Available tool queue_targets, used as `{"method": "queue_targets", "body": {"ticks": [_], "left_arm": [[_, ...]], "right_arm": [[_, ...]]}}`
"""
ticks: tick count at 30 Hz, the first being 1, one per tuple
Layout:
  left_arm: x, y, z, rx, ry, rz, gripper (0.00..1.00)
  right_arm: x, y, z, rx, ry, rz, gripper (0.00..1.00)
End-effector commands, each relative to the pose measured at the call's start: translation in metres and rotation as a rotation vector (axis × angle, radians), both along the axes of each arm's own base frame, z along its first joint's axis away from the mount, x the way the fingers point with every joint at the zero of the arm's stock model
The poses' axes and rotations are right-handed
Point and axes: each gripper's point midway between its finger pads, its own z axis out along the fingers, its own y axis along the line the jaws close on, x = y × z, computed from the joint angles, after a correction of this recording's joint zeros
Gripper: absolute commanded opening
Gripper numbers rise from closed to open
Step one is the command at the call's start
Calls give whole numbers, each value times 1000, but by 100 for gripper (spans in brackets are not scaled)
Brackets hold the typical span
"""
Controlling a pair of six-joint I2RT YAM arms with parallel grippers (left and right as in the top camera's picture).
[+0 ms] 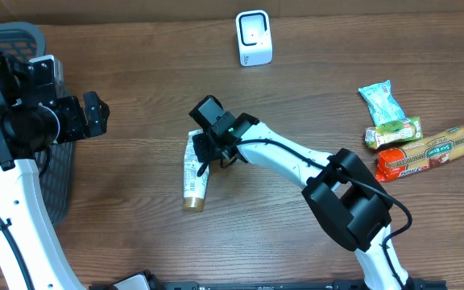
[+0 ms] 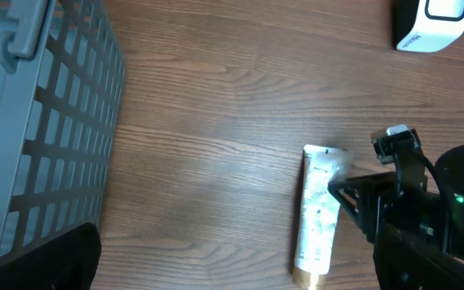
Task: Scan the item barcode
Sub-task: 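Grasp the cream tube with the right gripper and lift it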
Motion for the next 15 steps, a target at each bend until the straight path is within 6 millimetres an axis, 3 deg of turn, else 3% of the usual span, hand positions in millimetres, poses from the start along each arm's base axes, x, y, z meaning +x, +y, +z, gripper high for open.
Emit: {"method": "queue_targets", "body": {"ticks": [1, 4, 5, 6, 7, 10, 15], "left_arm": [[2, -1, 5, 1, -17, -18, 99], [2, -1, 5, 1, -17, -18, 100], [2, -1, 5, 1, -17, -18, 100], [2, -1, 5, 1, -17, -18, 100], [2, -1, 5, 1, -17, -18, 100], [2, -1, 5, 1, -17, -18, 100], [2, -1, 5, 1, -17, -18, 99]], "right_arm": [[4, -13, 5, 1, 38, -20, 18], [7, -17, 15, 58, 85, -18, 21], [6, -16, 16, 85, 110, -11, 33], [5, -16, 18, 108, 127, -5, 52], [6, -16, 18, 116, 130, -6, 58], [10, -12, 19, 128, 107, 1, 70], [8, 13, 14, 137, 16, 83, 79]]}}
